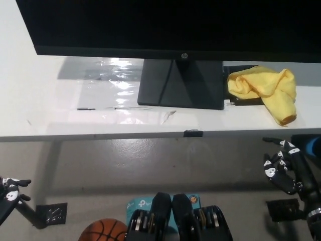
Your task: The robot uses its right hand to pick up the cloth kept in the middle of the desk and use it to wipe the monitor in the middle of the desk by swiping its screen twice
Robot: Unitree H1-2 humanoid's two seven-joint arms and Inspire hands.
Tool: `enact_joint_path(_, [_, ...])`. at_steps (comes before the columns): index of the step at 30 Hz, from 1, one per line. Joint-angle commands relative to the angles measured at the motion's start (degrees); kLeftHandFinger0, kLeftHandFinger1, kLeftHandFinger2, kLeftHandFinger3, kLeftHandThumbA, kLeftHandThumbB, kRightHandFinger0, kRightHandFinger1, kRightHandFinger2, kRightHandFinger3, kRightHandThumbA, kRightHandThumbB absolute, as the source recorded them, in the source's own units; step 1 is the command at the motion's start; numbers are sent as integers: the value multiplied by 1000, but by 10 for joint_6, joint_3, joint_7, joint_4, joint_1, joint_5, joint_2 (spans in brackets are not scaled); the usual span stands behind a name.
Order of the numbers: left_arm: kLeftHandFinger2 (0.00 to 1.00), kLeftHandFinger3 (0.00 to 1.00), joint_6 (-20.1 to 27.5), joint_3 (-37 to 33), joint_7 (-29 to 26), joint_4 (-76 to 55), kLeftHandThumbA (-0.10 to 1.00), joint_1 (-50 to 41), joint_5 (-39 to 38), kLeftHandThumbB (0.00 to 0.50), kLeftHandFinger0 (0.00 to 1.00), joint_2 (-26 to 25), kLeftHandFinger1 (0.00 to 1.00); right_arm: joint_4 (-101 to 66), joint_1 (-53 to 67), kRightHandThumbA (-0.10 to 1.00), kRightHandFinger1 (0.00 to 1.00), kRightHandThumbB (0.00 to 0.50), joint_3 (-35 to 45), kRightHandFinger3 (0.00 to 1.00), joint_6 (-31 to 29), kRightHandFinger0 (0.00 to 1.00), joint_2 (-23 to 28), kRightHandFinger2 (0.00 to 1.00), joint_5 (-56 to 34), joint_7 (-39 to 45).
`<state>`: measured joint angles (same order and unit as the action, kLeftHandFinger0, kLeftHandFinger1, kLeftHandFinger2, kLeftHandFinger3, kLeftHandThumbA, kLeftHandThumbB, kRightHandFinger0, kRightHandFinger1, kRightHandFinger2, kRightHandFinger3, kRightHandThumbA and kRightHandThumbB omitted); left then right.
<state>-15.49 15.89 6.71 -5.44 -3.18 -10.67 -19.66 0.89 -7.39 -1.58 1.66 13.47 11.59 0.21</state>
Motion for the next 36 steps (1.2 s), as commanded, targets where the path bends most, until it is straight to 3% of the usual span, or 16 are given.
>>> enact_joint_path(1, [606, 796, 2, -1, 12, -17, -69, 0, -9, 150, 328, -11, 392, -61, -31, 351, 120, 26, 10, 749, -14, 92, 15, 341, 51, -27])
enact_joint_path(3, [609, 790, 4, 0, 13, -15, -63, 0, -10, 157, 326, -11, 391, -79, -47, 397, 133, 39, 12, 767, -8, 100, 17, 359, 79, -38])
enact_joint_path(7, [605, 775, -1, 0, 11, -20, -53, -4, -9, 169, 330, -9, 391, -110, -77, 359, 172, 41, 18, 762, -7, 135, 23, 384, 111, -47])
enact_joint_path(8, [595, 784, 2, 0, 12, -18, -52, -4, -9, 175, 346, -9, 393, -120, -88, 485, 445, 87, 20, 875, 8, 397, 23, 602, 112, -42])
enact_joint_path(9, [594, 783, 7, 1, 14, -15, -53, -4, -12, 171, 344, -9, 394, -142, -114, 512, 544, 109, 24, 832, 44, 492, 27, 606, 120, -30])
enact_joint_path(10, [585, 773, 2, 4, 13, -19, -73, -7, -16, 167, 342, -7, 393, -152, -129, 530, 709, 127, 24, 849, 73, 669, 33, 681, 132, -19])
enact_joint_path(11, [587, 774, 8, 4, 15, -17, -59, -8, -16, 169, 337, -7, 393, -159, -138, 561, 802, 134, 21, 884, 94, 758, 39, 763, 140, -7])
enact_joint_path(12, [590, 775, 6, 3, 14, -21, -57, -10, -15, 163, 336, -7, 394, -162, -153, 573, 858, 151, 17, 910, 114, 790, 48, 846, 157, 2])
enact_joint_path(13, [590, 776, 6, 3, 14, -21, -58, -10, -15, 163, 337, -7, 395, -163, -154, 573, 861, 152, 16, 912, 118, 790, 49, 851, 160, 3])
enact_joint_path(14, [612, 788, -2, 2, 12, -24, -37, -13, -12, 165, 346, -8, 407, -156, -172, 522, 937, 161, 13, 934, 139, 825, 58, 934, 167, 13])
enact_joint_path(22, [603, 769, 2, 5, 11, -21, -60, -13, -16, 171, 322, -5, 393, -95, -185, 461, 878, 148, 4, 936, 131, 806, 62, 855, 145, 13])
enact_joint_path(27, [630, 796, 3, 5, 13, -21, -53, -18, -16, 177, 366, -6, 431, -33, -184, 482, 960, 146, -11, 927, 131, 881, 65, 900, 161, 5])
enact_joint_path(32, [603, 789, 5, 8, 11, -24, -57, -22, -14, 171, 362, -10, 414, 41, -191, 503, 931, 137, -23, 937, 119, 794, 65, 885, 171, -7])
enact_joint_path(36, [618, 785, -7, 11, 9, -30, -45, -26, -17, 180, 359, -8, 418, 82, -197, 450, 915, 120, -33, 923, 100, 807, 69, 886, 173, -11])
